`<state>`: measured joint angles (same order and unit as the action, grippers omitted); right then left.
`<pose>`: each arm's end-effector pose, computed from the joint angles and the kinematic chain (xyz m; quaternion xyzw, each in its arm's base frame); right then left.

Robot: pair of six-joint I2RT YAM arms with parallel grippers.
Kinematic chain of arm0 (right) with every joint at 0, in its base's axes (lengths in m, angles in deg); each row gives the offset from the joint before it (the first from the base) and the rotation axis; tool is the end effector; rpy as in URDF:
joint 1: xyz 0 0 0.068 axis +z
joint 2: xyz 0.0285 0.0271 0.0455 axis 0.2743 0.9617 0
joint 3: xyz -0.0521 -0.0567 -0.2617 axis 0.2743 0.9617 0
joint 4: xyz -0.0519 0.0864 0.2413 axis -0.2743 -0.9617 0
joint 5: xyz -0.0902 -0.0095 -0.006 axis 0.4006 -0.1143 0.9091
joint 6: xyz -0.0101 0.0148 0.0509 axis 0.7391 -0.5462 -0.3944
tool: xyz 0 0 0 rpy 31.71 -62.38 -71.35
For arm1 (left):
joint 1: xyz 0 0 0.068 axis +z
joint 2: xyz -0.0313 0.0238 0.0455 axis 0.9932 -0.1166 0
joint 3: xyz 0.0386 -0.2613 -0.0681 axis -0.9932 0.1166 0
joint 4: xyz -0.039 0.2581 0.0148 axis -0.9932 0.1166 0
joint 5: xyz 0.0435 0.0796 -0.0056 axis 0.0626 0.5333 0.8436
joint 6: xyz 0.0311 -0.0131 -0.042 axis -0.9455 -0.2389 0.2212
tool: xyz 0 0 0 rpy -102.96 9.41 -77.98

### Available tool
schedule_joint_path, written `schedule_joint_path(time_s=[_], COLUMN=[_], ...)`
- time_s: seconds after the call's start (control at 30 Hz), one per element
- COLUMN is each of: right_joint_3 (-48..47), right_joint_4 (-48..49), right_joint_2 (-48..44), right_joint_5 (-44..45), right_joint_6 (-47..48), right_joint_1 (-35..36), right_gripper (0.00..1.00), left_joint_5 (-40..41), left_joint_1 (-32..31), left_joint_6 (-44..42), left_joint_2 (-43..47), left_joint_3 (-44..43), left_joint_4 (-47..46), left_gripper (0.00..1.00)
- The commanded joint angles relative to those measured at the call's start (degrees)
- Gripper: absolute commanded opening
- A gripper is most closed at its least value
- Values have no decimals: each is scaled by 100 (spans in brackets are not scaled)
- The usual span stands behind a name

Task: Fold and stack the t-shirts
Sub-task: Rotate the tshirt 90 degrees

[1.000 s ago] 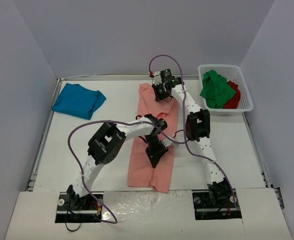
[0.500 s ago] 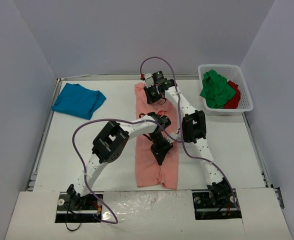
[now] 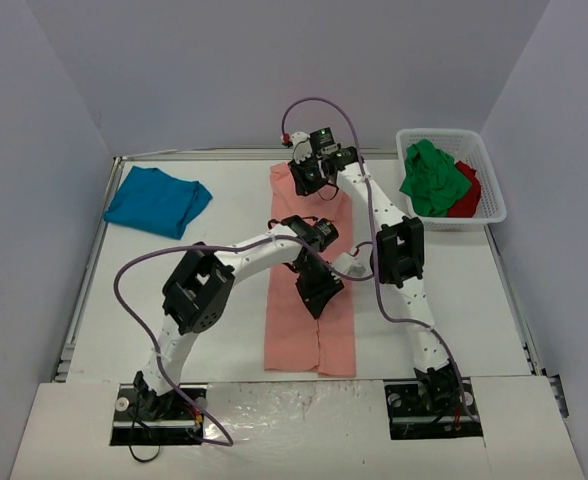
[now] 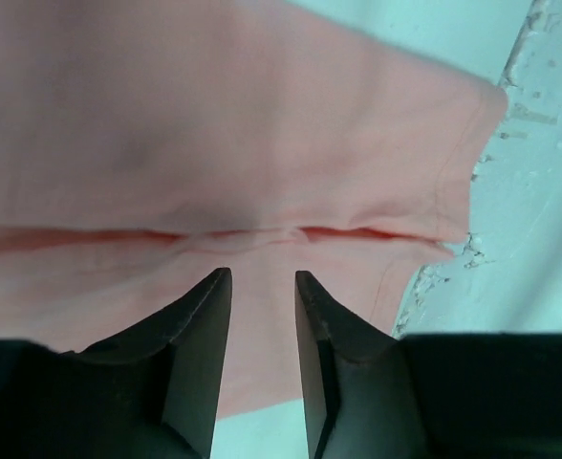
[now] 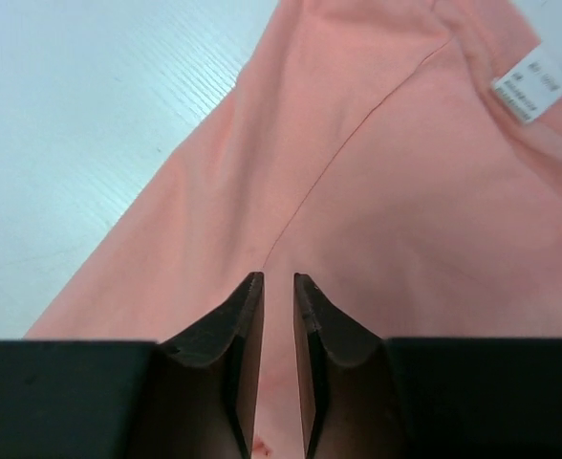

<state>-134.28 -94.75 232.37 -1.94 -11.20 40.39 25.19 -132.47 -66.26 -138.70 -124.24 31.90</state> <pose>0.5252 0.2529 0.2196 -0.3559 0.8110 0.2057 0.4163 0.2661 -0.3433 0.1853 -0.5314 -0.7686 0.3560 0.0108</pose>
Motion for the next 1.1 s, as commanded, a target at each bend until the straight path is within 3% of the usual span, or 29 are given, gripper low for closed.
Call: schedule_joint_path(time_s=[0.0, 0.03, 0.13, 0.23, 0.37, 0.43, 0.57, 0.73, 0.83, 1.07], right_joint_3=[296, 385, 807, 1245, 1712, 2079, 3099, 4751, 5859, 7232], right_joint_4=[41, 41, 32, 15, -3, -20, -134, -363, -355, -302], right_joint_2=[-1092, -1328, -1829, -2338, -2972, -3375, -4027, -4914, -5441, -6330], right_joint_5=[89, 89, 36, 88, 273, 457, 650, 739, 371, -491], right_joint_6=[183, 192, 315, 403, 500, 605, 824, 1001, 1010, 1133], right_joint_1=[32, 6, -4, -100, -302, -539, -978, -944, -813, -452], right_gripper=[18, 25, 33, 34, 33, 34, 34, 13, 10, 0], left_joint_5=[261, 226, 173, 86, 539, 787, 1051, 808, 691, 1377], left_joint_1=[-31, -23, -32, -23, 12, 222, 1083, 2574, 3131, 3352], left_joint_6=[-427, -444, -576, -778, -1340, -1464, -1219, -814, -629, -594], left_joint_2=[964, 1044, 1343, 1695, 2318, 2872, 3558, 4086, 4323, 4981], left_joint_3=[-264, -264, -256, -89, 577, 1269, 1923, 2275, 2311, 2714], left_joint_4=[113, 157, 306, 420, 378, -42, -431, -695, -695, -1064], left_gripper=[32, 33, 46, 54, 54, 45, 3, 2, 2, 3])
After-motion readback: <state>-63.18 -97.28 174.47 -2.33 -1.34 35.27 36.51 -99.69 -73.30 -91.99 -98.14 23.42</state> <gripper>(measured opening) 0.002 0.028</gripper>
